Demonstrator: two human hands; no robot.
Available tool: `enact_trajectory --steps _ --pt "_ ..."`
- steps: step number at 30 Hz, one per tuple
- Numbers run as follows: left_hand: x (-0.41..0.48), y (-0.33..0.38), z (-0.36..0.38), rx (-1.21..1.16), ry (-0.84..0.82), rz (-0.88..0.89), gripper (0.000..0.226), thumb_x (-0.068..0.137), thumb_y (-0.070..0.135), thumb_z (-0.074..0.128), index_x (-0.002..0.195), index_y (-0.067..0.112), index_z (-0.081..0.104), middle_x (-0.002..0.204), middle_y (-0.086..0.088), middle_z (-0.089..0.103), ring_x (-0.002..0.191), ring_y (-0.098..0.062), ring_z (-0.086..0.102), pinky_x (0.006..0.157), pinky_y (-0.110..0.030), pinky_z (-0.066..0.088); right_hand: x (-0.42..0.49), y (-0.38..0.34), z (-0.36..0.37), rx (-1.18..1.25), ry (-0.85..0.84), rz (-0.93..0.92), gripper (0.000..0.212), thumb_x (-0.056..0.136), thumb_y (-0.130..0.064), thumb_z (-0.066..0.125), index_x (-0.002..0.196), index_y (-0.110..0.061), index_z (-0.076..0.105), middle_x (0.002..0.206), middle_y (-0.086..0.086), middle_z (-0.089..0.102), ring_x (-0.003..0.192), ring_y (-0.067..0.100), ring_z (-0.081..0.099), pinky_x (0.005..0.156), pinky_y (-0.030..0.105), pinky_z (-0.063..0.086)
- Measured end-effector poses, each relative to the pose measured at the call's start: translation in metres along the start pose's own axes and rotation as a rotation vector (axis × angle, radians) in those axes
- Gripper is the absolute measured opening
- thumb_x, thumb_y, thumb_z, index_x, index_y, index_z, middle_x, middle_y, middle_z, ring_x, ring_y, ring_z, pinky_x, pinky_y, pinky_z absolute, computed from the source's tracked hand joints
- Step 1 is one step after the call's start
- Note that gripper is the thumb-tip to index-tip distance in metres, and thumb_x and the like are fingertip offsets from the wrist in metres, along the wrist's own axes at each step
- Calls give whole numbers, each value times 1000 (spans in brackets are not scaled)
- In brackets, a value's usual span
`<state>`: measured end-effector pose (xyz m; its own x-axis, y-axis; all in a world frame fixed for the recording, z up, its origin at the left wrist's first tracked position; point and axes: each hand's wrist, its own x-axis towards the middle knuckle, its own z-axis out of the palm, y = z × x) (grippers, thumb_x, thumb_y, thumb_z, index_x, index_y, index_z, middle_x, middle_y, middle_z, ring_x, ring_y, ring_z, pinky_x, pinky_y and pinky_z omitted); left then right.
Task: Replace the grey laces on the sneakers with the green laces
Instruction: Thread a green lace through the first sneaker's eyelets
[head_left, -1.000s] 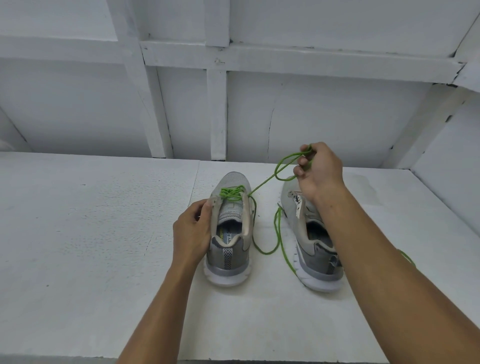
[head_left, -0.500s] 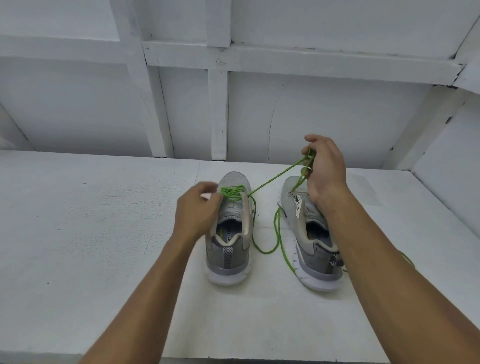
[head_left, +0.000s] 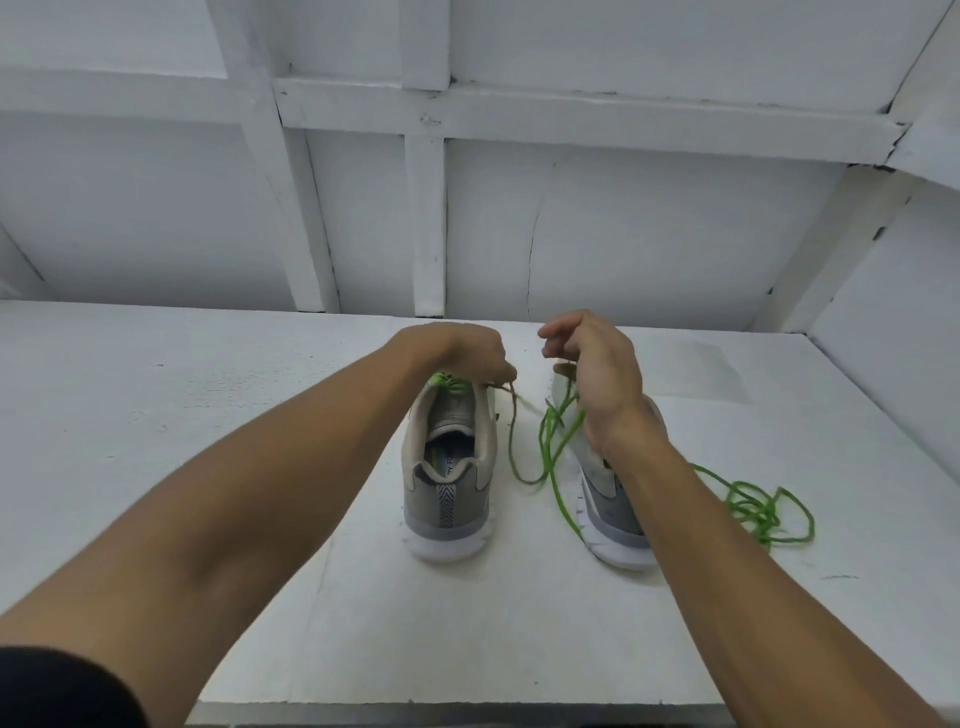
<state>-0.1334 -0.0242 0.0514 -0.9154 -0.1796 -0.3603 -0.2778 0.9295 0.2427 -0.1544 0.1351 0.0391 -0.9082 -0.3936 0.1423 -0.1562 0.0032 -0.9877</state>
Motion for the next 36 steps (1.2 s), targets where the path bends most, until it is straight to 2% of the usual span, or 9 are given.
enact_trajectory --steps 4,8,12,17,20,23,27,31,36 --pt "-17 -8 -20 -674 75 92 20 98 24 42 95 14 59 125 1 57 127 -18 44 105 -37 33 4 -2 3 7 18 -8 33 87 2 41 83 -17 67 89 7 71 91 15 66 85 27 51" --pt "-33 -5 -48 -802 225 230 25 85 32 49 98 16 62 134 0 54 131 -16 42 104 -39 33 10 -10 2 -204 -76 -12 27 90 -19 61 116 -26 58 83 -6 57 77 7 55 71 23 46" --pt "-53 12 -73 -728 302 364 29 83 34 52 93 13 70 135 5 57 125 -8 48 100 -32 36 34 -15 9 -367 -213 54 28 93 -48 57 114 -30 57 80 -9 54 65 7 48 58 23 38" --pt "-77 12 -64 -689 282 431 18 79 29 56 78 18 71 136 9 56 117 6 51 92 -15 33 68 -18 -6 -518 -202 187 27 99 -31 52 98 -7 65 78 3 65 54 14 59 52 25 46" --pt "-94 3 -45 -748 269 456 11 78 28 61 70 25 68 136 11 56 120 3 52 93 -19 35 85 -18 -19 -380 -276 283 7 95 -6 55 91 -5 61 92 14 64 64 18 67 55 24 52" --pt "-109 0 -20 -679 256 441 7 77 34 69 71 33 71 136 19 54 125 5 47 105 -30 32 98 -20 -25 -163 -221 354 19 92 13 43 91 0 58 93 19 58 73 22 65 67 28 56" --pt "-120 9 23 -435 267 421 15 81 39 75 73 48 66 143 18 44 141 -2 21 118 -45 19 111 -22 -25 157 -133 392 12 98 -3 45 87 -4 50 80 11 50 68 23 60 58 27 55" --pt "-125 16 49 -225 235 330 4 83 47 69 85 48 66 156 19 26 148 -8 -5 118 -54 9 114 -30 -26 136 -3 383 8 101 -16 48 94 -13 50 80 3 57 50 10 42 37 16 29" --pt "-117 -12 55 -302 399 151 55 78 70 55 127 45 57 158 14 24 149 -15 2 118 -48 14 99 -36 -17 -52 -54 279 18 101 -18 45 95 -12 60 82 -1 62 45 8 33 38 18 21"
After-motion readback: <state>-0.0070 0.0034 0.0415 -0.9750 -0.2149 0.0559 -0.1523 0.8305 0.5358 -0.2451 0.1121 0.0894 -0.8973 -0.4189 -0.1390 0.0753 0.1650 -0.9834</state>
